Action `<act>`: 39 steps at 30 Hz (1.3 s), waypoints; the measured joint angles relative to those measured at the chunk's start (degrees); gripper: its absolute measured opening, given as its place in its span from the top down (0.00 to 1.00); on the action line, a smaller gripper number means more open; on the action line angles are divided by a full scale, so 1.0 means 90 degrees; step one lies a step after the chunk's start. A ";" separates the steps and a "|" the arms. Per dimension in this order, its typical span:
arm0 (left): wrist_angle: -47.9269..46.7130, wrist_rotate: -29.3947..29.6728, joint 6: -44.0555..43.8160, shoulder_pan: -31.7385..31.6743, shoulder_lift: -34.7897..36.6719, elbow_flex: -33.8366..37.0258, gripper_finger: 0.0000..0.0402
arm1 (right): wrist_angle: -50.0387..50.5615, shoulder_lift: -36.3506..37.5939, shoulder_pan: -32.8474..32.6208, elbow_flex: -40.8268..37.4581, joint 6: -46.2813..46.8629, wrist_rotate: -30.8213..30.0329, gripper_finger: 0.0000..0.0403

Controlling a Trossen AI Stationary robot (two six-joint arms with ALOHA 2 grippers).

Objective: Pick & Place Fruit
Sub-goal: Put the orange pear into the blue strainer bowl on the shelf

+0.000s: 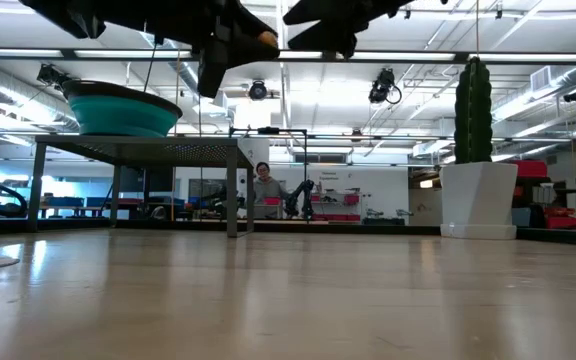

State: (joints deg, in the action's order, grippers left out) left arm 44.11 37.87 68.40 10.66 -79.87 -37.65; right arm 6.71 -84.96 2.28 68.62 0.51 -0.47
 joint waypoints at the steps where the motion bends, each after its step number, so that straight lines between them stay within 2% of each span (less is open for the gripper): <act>1: -0.0002 0.0202 0.0105 0.0027 0.0024 0.0000 0.68 | 0.0118 0.0046 0.0000 0.0000 0.0000 -0.0034 0.34; 5: 0.0008 0.0845 0.0251 0.0113 0.0204 0.0002 0.68 | 0.0475 0.0159 0.0000 0.0000 -0.0004 -0.0324 0.34; 10: -0.0087 0.1026 -0.0187 0.0060 0.0811 0.0103 0.66 | 0.0552 0.0162 0.0000 0.0000 -0.0002 -0.0440 0.34; 15: -0.0157 0.1377 -0.0699 -0.0198 0.1877 0.0549 0.68 | 0.0560 0.0162 0.0000 0.0000 0.0006 -0.0440 0.34; 22: -0.0110 0.1937 -0.1219 -0.0681 0.3856 0.1255 0.66 | 0.0566 0.0162 0.0000 0.0000 0.0064 -0.0440 0.34; 27: -0.0112 0.1964 -0.1631 -0.1294 0.5070 0.1817 0.65 | 0.0548 0.0162 0.0000 0.0000 0.0187 -0.0440 0.34; 31: -0.0094 0.1822 -0.2044 -0.2009 0.5657 0.2073 0.67 | 0.0535 0.0162 -0.0007 0.0000 0.0318 -0.0440 0.34; 35: -0.0114 0.1648 -0.2830 -0.2806 0.5803 0.2224 0.67 | 0.0533 0.0162 -0.0022 0.0000 0.0396 -0.0437 0.34; 39: -0.0449 0.1701 -0.3522 -0.3466 0.5589 0.2232 0.66 | 0.0521 0.0162 -0.0024 0.0000 0.0398 -0.0437 0.34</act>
State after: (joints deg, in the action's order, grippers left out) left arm 40.07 53.18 36.70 -20.53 -29.57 -17.56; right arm 11.40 -83.50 2.07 68.62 4.10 -4.40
